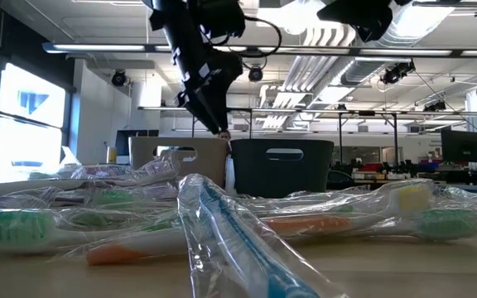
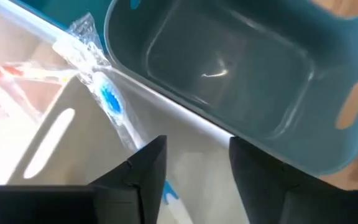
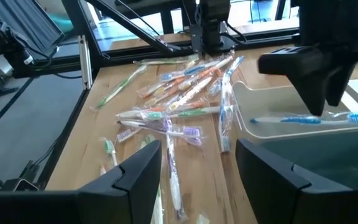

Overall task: Pick & Place Toothbrushes
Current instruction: Put the blue toothbrush into the gray bin

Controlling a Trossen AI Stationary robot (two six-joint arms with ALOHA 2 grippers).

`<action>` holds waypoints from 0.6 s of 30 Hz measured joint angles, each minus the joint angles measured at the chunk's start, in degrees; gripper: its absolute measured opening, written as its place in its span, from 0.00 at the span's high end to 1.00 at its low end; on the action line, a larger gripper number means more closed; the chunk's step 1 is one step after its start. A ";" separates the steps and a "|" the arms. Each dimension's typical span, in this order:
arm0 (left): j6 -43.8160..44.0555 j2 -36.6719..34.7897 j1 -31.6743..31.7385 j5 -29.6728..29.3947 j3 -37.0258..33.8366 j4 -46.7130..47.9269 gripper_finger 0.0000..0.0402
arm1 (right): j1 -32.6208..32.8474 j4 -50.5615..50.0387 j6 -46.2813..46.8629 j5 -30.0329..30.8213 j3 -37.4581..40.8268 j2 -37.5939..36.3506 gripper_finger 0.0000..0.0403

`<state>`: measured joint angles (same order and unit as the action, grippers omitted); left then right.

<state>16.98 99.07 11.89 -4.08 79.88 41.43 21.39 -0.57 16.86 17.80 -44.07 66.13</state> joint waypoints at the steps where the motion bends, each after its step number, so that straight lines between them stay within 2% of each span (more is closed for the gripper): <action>1: -0.44 0.00 -0.59 -1.13 0.00 0.31 0.62 | 0.00 -0.21 0.01 0.00 0.00 0.00 0.50; 8: -0.83 -1.22 -4.40 -1.44 -3.45 0.30 0.83 | 0.00 -0.99 -0.02 0.00 0.02 0.00 0.50; 13: 0.21 -3.53 -7.92 -1.45 -10.49 -8.17 0.97 | 0.00 -2.41 0.07 0.00 0.02 0.00 0.50; 18: 1.33 -7.53 -9.71 -1.46 -17.68 -18.85 0.98 | 0.00 -2.74 1.79 0.00 0.02 -0.02 0.50</action>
<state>18.31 91.54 2.18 -5.54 62.19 22.58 21.39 -3.31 18.64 17.80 -44.05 66.11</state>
